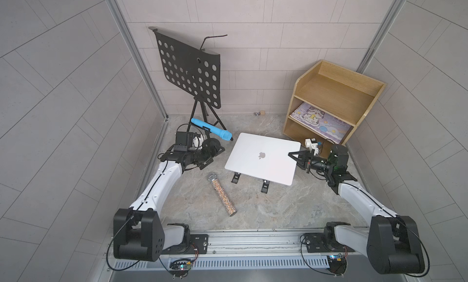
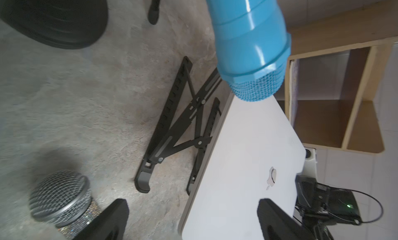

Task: Close the laptop lid and set it aside
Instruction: Pick up the laptop from the computer stand.

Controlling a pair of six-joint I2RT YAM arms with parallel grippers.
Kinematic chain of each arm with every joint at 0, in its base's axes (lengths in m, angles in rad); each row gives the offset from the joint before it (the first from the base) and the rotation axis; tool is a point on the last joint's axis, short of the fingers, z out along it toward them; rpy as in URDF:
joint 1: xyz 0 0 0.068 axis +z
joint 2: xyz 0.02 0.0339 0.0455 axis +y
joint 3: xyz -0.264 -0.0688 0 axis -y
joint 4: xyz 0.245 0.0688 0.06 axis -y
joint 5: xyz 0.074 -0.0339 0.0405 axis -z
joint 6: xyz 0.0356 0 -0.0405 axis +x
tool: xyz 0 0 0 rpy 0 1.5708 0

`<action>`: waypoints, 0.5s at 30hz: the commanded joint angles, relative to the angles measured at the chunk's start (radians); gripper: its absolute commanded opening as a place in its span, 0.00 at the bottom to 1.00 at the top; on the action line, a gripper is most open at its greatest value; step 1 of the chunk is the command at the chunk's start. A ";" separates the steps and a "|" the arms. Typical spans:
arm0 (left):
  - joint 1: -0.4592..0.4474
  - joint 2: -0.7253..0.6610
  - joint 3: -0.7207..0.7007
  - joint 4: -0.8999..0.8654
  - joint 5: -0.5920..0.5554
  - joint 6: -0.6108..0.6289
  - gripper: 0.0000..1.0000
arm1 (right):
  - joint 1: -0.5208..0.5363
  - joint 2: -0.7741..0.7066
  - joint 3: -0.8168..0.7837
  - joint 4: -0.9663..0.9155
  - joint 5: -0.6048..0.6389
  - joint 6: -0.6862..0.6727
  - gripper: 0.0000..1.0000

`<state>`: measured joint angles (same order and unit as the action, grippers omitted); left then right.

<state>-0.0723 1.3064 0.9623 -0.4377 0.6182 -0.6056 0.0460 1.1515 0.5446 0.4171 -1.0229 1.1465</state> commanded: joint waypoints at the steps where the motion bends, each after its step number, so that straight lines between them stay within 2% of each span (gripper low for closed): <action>1: 0.004 0.036 -0.017 0.083 0.250 -0.041 0.95 | 0.014 -0.059 0.065 0.073 -0.091 0.041 0.00; 7: 0.012 0.029 -0.050 0.174 0.326 -0.105 0.94 | 0.024 -0.106 0.107 0.059 -0.111 0.064 0.00; 15: 0.010 0.013 -0.102 0.388 0.436 -0.280 0.88 | 0.031 -0.143 0.153 0.047 -0.145 0.079 0.00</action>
<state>-0.0673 1.3430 0.8783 -0.1558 0.9794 -0.8150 0.0696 1.0527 0.6353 0.3817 -1.0851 1.1984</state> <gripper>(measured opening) 0.884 0.177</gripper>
